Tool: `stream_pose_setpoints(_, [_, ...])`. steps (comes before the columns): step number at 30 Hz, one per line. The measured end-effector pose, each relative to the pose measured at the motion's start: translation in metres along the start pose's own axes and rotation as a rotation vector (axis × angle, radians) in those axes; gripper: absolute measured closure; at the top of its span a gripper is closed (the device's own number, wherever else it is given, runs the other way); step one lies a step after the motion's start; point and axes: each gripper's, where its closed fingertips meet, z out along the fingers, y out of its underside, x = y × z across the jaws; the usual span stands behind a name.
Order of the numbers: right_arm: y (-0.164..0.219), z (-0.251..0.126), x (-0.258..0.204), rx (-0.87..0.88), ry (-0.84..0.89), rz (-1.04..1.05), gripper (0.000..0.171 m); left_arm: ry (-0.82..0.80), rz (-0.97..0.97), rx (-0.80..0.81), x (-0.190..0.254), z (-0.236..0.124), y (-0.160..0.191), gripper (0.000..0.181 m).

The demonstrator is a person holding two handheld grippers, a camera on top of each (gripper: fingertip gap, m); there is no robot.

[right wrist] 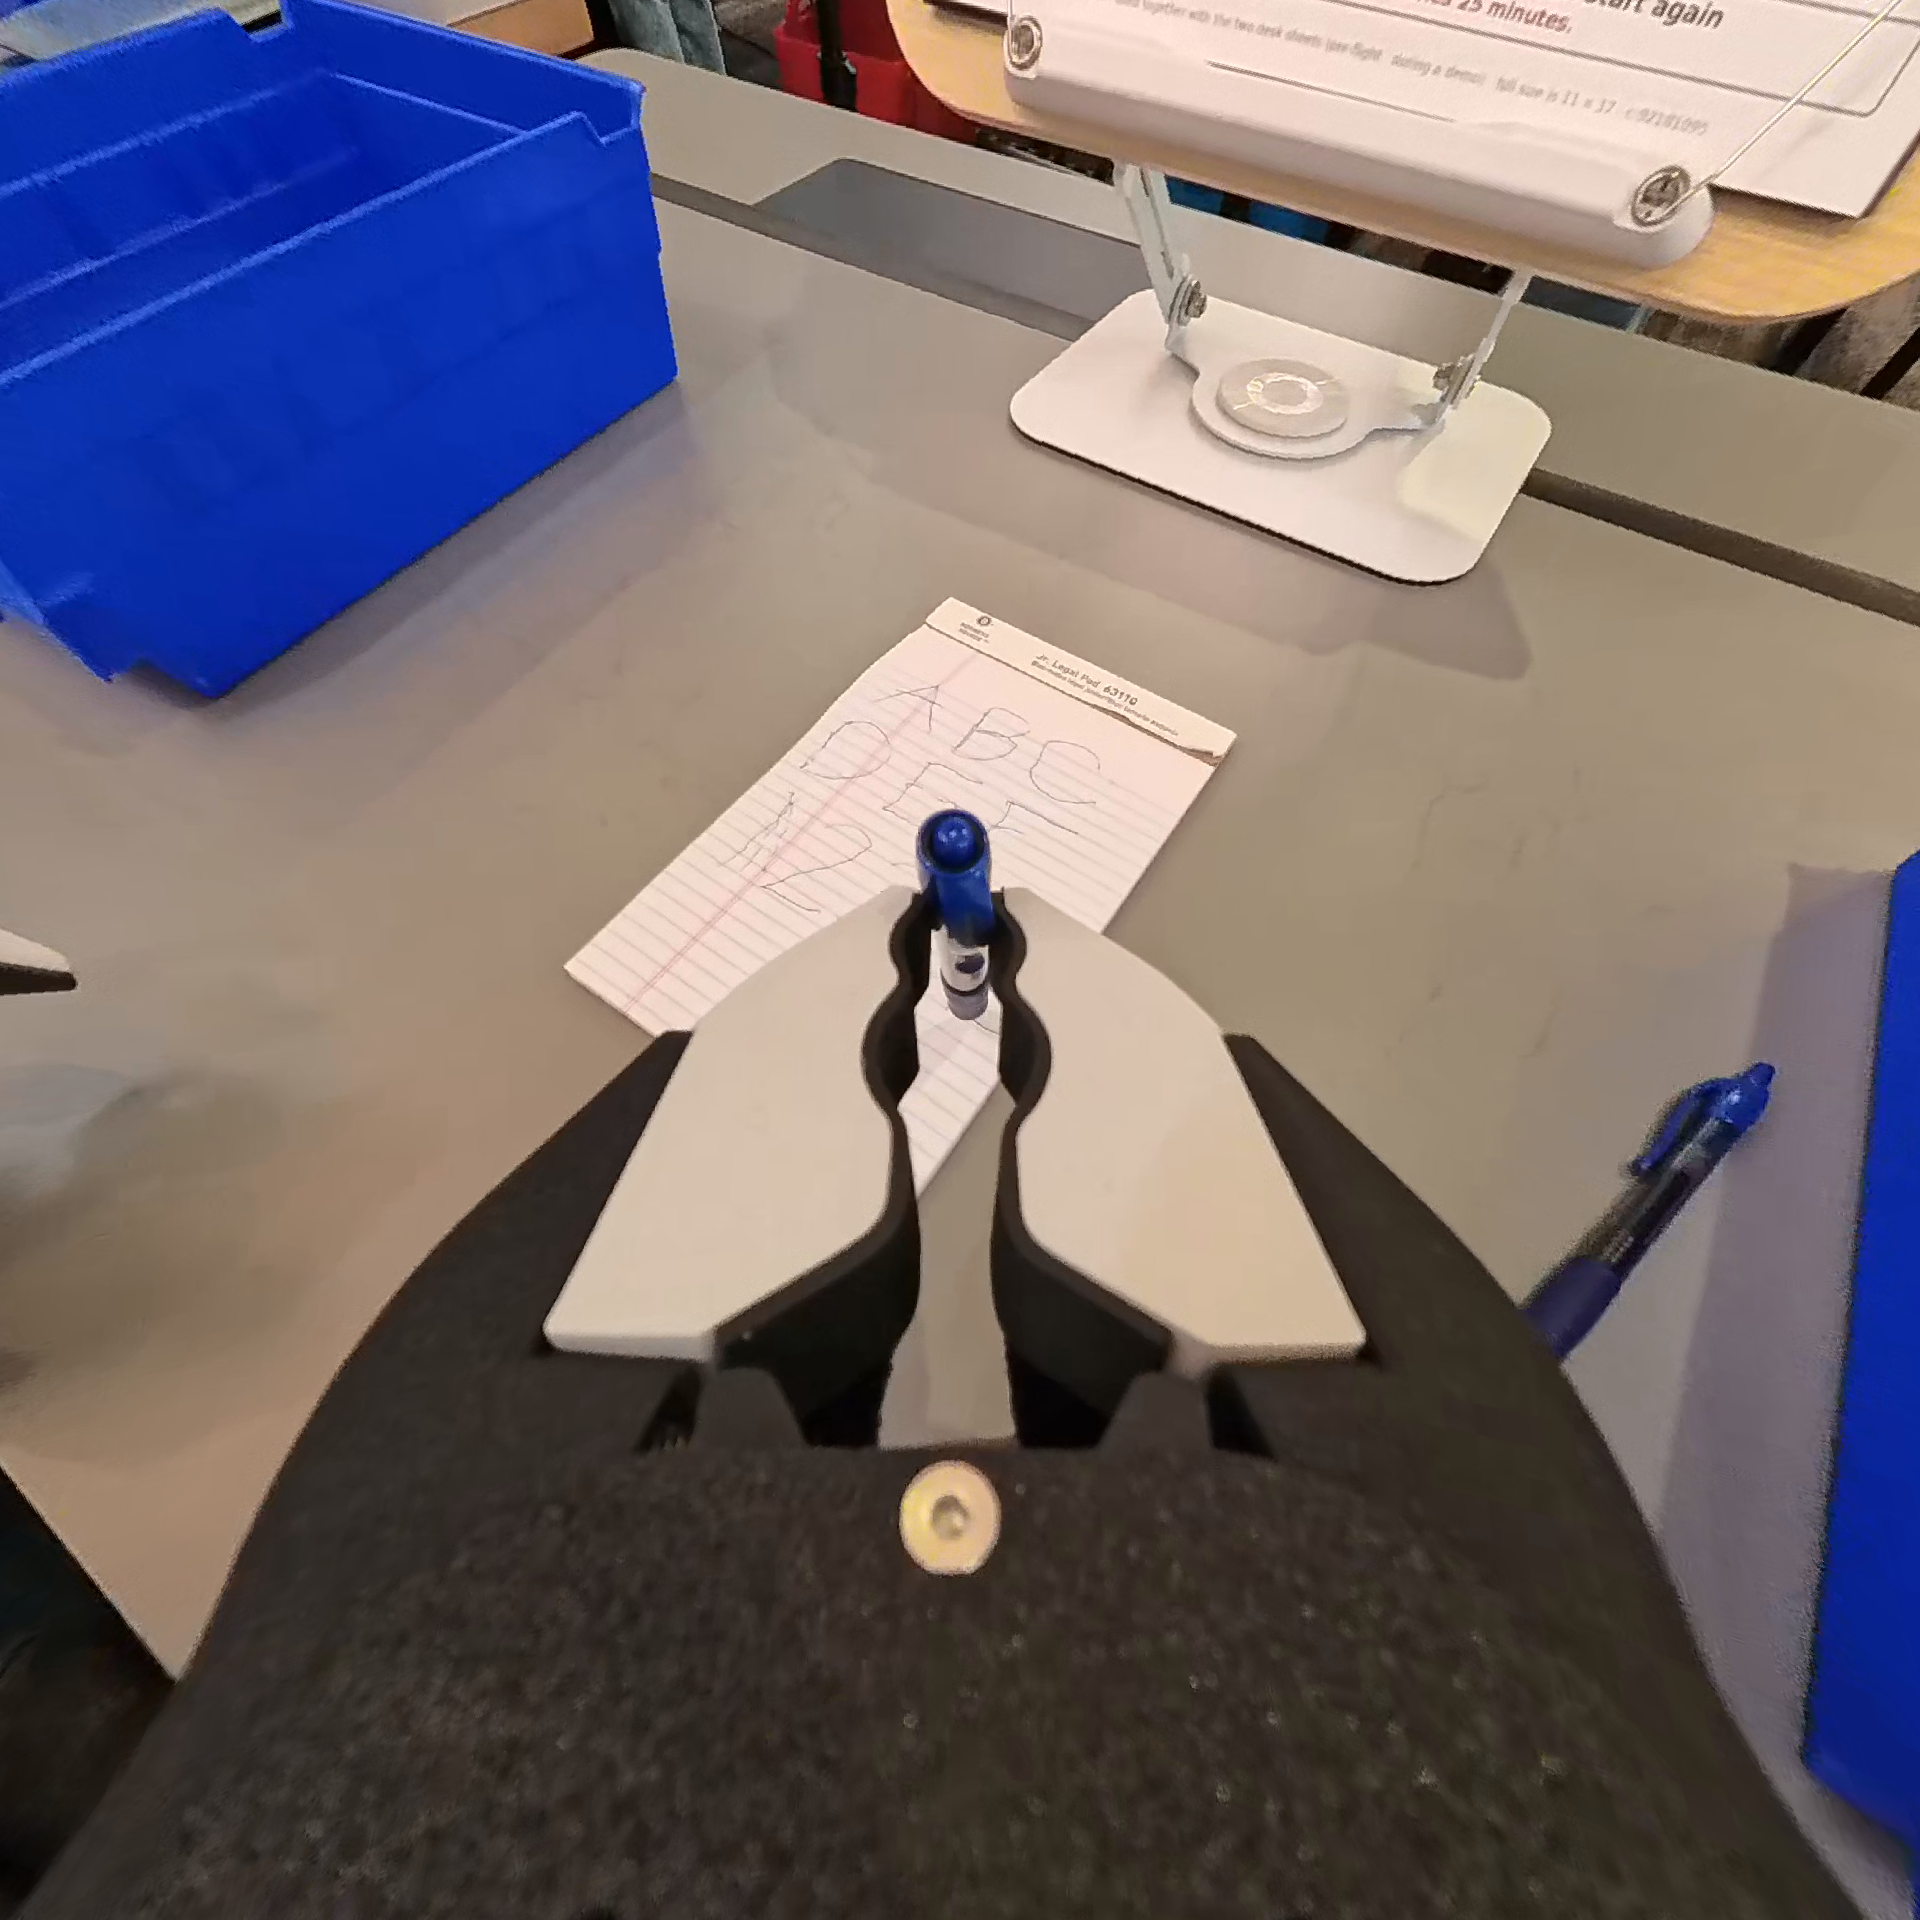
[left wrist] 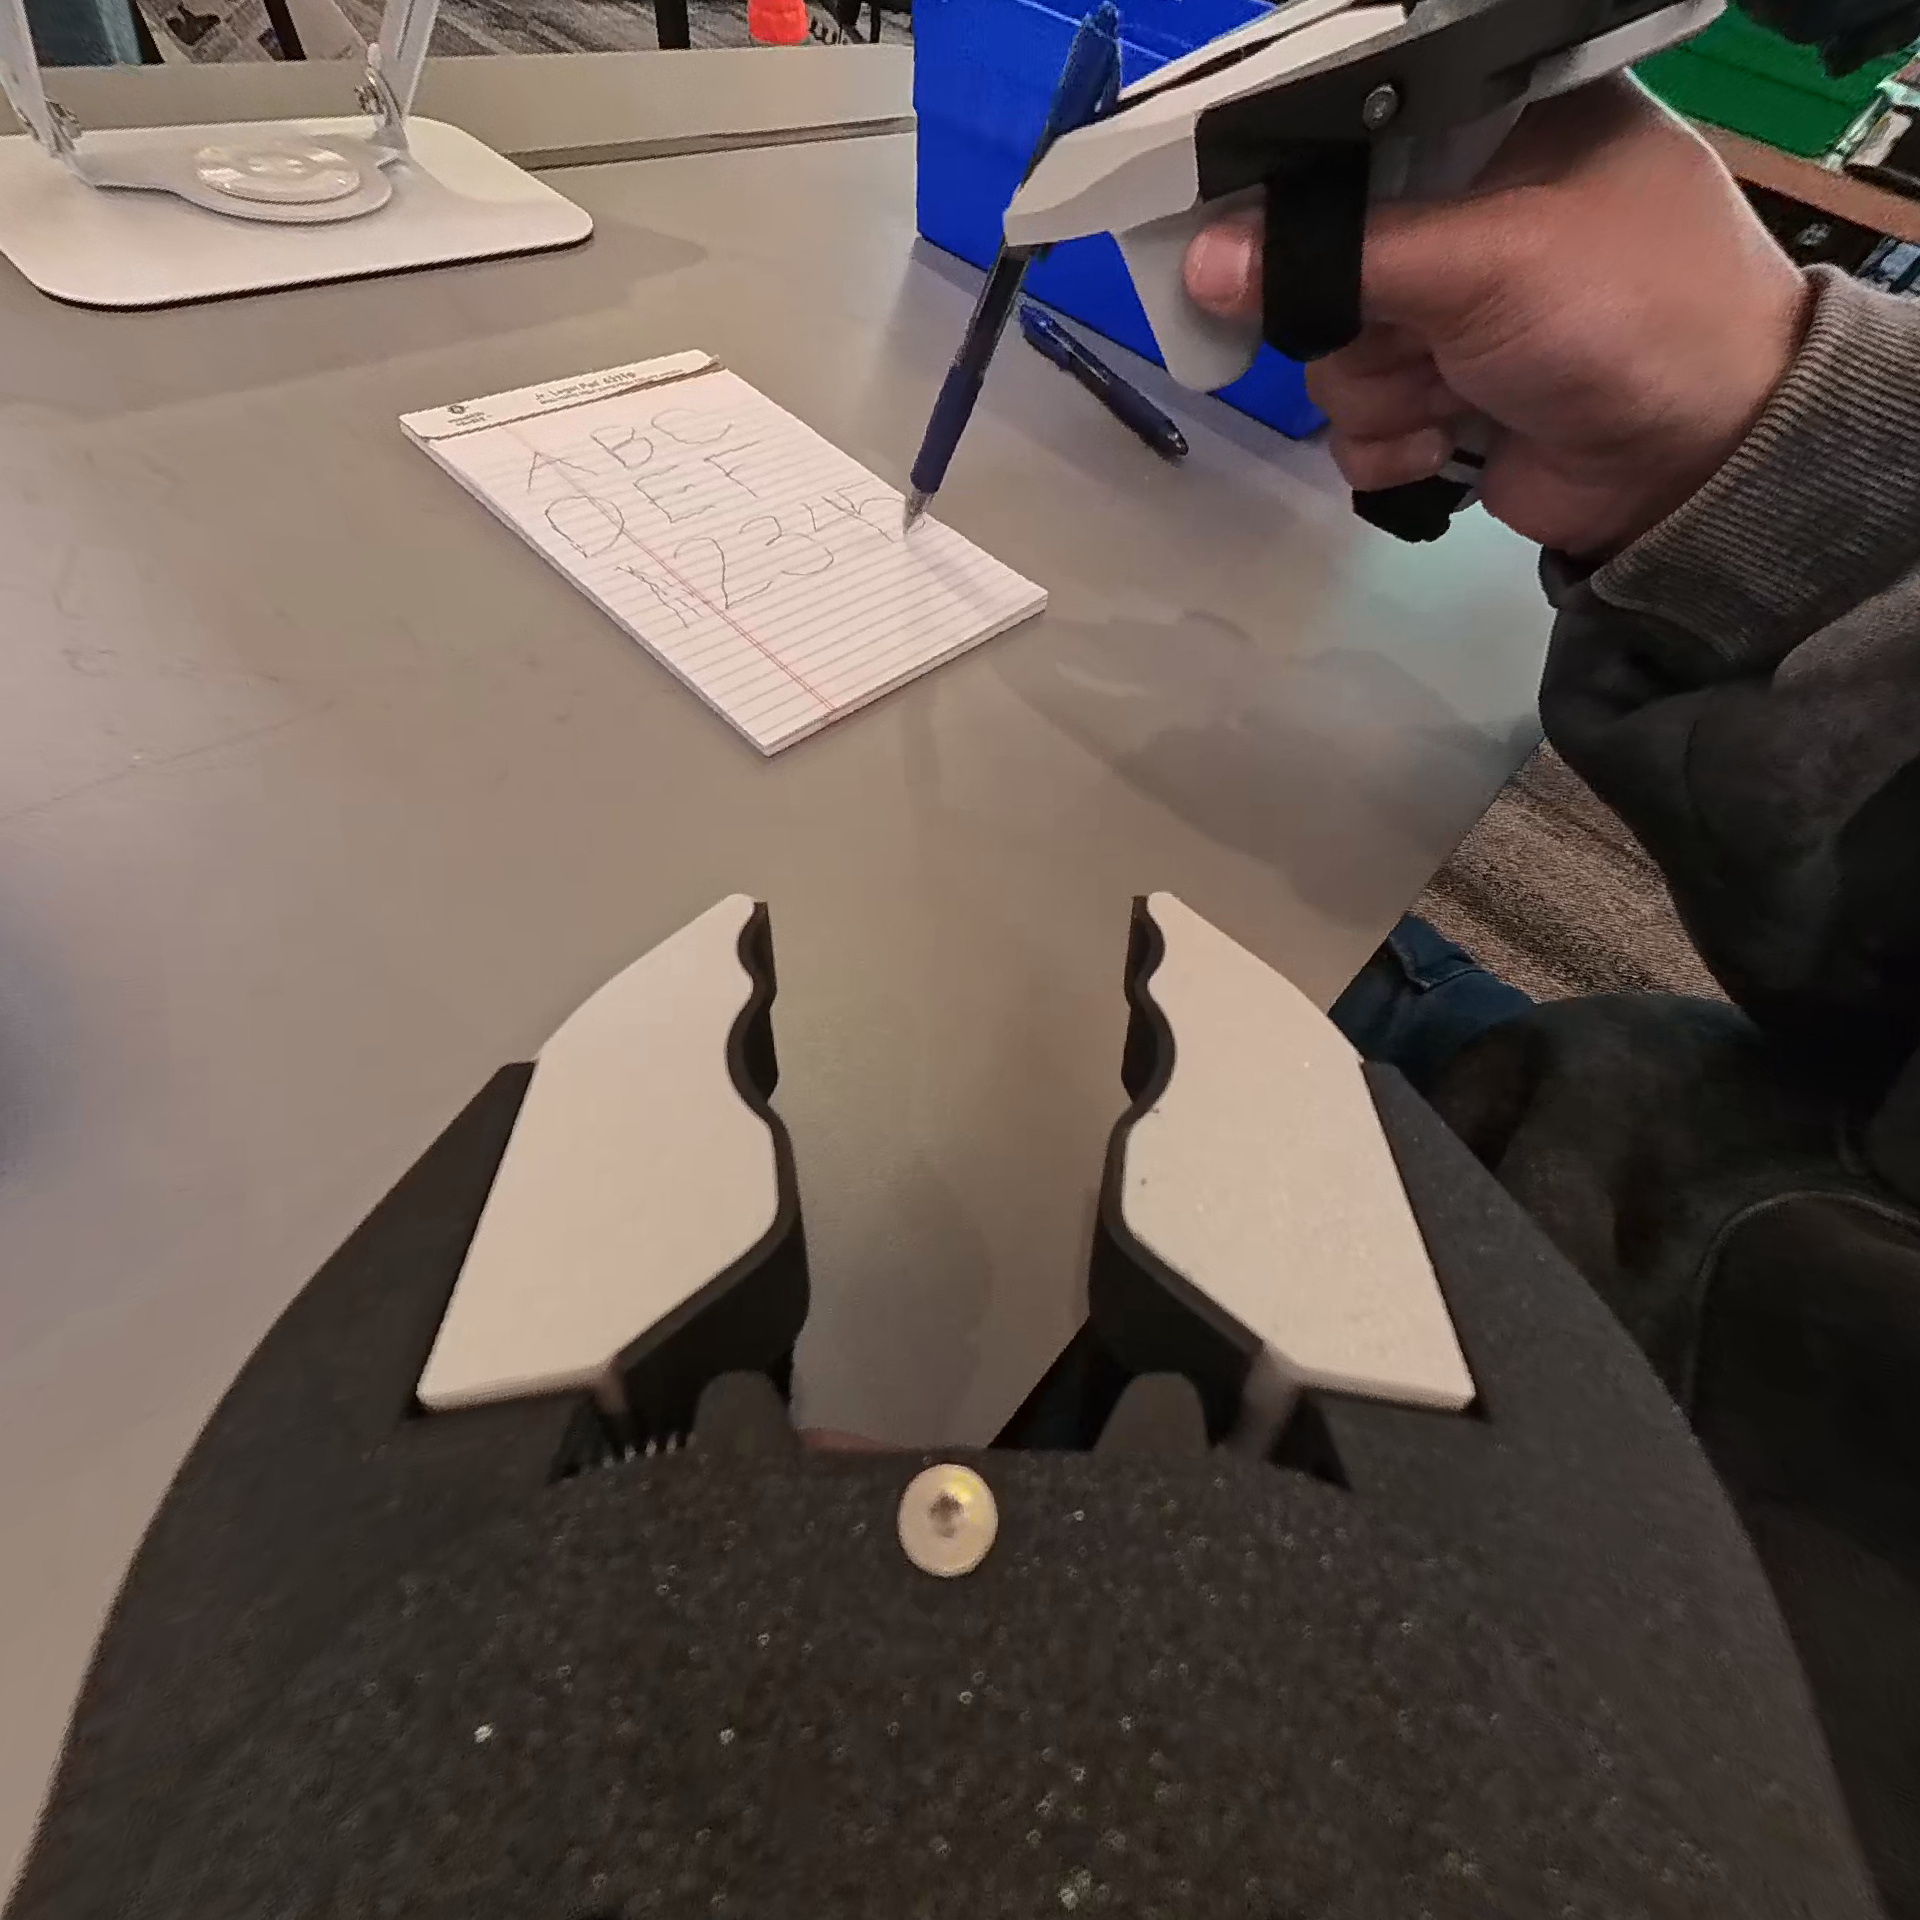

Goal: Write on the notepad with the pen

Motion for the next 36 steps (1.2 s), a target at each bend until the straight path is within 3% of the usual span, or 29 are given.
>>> stream_pose_setpoints(10, [-0.004, 0.002, 0.001, 0.007, -0.011, 0.009, 0.161, -0.002, -0.004, -0.004, -0.002, 0.001, 0.001, 0.116])
stream_pose_setpoints(19, [-0.042, -0.057, -0.006, 0.174, -0.023, 0.021, 0.161, -0.016, -0.004, 0.0, -0.005, -0.001, 0.001, 0.117])
stream_pose_setpoints(26, [-0.027, -0.099, -0.026, 0.319, -0.141, 0.175, 0.161, -0.045, 0.015, -0.01, -0.007, 0.0, 0.002, 0.117])
stream_pose_setpoints(36, [-0.009, -0.104, -0.017, 0.281, -0.166, 0.167, 0.161, -0.08, 0.069, -0.043, -0.007, 0.012, 0.002, 0.118])
